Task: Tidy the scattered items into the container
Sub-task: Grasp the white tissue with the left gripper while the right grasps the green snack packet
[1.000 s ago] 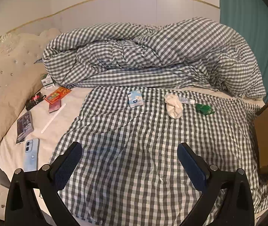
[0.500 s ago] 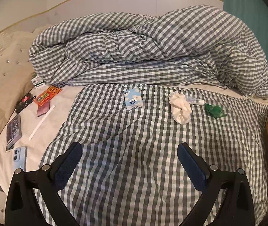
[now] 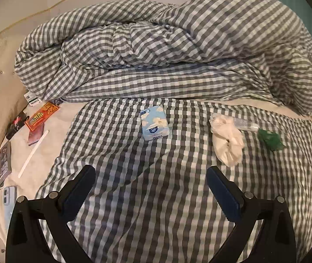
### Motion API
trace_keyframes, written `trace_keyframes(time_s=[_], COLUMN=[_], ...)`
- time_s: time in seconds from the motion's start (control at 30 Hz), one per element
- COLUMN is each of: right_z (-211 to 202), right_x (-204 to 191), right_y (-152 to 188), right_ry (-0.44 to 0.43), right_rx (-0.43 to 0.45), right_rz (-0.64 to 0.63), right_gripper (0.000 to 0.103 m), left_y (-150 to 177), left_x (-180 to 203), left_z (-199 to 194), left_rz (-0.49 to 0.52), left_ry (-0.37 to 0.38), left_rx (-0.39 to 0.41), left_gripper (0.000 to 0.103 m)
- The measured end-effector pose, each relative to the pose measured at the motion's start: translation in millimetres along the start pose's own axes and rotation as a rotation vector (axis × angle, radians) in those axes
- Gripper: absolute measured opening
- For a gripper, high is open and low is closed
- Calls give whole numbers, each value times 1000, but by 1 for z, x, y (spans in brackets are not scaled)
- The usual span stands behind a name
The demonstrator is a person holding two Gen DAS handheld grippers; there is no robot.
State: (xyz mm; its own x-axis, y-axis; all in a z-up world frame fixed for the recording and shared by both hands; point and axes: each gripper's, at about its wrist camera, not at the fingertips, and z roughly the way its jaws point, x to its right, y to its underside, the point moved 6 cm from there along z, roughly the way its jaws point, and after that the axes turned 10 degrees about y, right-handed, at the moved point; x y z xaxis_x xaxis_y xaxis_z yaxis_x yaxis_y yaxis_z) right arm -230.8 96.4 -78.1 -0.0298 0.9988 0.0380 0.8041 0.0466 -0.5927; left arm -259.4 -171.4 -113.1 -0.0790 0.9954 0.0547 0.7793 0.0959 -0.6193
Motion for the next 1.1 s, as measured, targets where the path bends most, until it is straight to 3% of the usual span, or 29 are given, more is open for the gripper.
trace_keyframes(time_s=[0.37, 0.77, 0.83, 0.93, 1.1], right_z=[99, 166, 179, 181, 171], right_x=[-7, -22, -21, -16, -9], right_y=[-21, -28, -24, -24, -26], right_ry=[89, 141, 152, 123, 79], right_rx=[-82, -140, -160, -147, -126], right_rz=[-29, -90, -94, -54, -24], right_gripper=[78, 78, 71, 43, 31], left_y=[-14, -26, -25, -25, -24], left_x=[3, -13, -15, -16, 6], left_z=[40, 82, 88, 92, 96], left_rz=[26, -7, -8, -13, -6], left_ry=[-2, -30, -36, -39, 12], left_rx=[-22, -51, -60, -65, -70], left_gripper=[103, 103, 103, 103, 103])
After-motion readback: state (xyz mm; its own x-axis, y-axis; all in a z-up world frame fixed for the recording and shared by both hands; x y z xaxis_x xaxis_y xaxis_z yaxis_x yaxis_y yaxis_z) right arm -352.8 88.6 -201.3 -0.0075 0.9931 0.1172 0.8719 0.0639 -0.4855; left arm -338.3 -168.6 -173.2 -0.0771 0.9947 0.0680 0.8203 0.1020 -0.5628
